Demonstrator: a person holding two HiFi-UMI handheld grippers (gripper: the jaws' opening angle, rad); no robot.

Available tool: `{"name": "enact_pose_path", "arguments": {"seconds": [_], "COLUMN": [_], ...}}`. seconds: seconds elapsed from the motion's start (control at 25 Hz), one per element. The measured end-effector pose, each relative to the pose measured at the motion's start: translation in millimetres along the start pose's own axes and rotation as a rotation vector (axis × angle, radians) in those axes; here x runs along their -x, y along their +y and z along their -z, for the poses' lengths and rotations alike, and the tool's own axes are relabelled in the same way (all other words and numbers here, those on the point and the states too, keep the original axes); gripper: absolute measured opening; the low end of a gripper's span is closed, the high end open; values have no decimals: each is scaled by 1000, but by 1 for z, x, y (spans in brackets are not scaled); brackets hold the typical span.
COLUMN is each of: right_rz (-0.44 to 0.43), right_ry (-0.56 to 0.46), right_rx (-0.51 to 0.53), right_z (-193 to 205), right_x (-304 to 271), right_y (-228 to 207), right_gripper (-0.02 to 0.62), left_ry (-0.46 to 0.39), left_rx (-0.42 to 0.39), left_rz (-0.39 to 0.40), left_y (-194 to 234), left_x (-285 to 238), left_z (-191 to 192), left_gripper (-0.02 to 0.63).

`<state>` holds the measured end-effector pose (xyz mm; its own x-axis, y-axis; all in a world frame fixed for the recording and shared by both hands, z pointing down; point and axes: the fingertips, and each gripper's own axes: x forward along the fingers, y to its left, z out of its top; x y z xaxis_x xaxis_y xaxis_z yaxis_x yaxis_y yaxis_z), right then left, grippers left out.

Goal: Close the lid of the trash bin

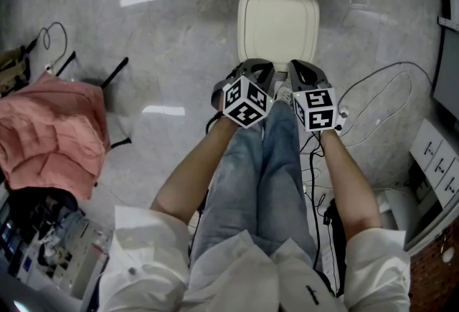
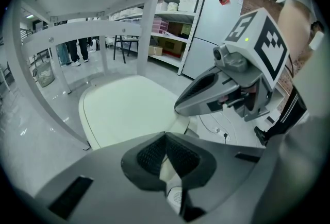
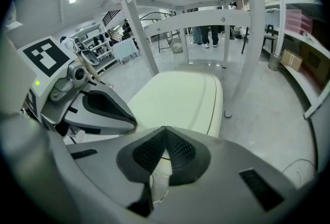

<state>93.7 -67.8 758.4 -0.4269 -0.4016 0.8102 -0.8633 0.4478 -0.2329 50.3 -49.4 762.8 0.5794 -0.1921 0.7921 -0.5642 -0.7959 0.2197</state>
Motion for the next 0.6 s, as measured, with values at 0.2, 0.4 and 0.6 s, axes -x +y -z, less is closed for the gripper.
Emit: {"name": "enact_pose_path", "arguments": {"seconds": [0.2, 0.4, 0.6], "right_rz": [0, 2, 2], "right_ry": [-3, -1, -4], "right_rx": [-5, -4, -17], "right_z": [0, 0, 1], "right_x": [-1, -1, -2], "right_y": [-1, 0, -2], "right_gripper": [18, 18, 18], "left_ry": [-2, 0, 2], "left_rx": [0, 3, 6], "left_rz": [-3, -4, -8], "left_y": [0, 1, 1], "left_x": [0, 0, -3], "left_z": [0, 0, 0], "left_gripper": [25, 25, 25]}}
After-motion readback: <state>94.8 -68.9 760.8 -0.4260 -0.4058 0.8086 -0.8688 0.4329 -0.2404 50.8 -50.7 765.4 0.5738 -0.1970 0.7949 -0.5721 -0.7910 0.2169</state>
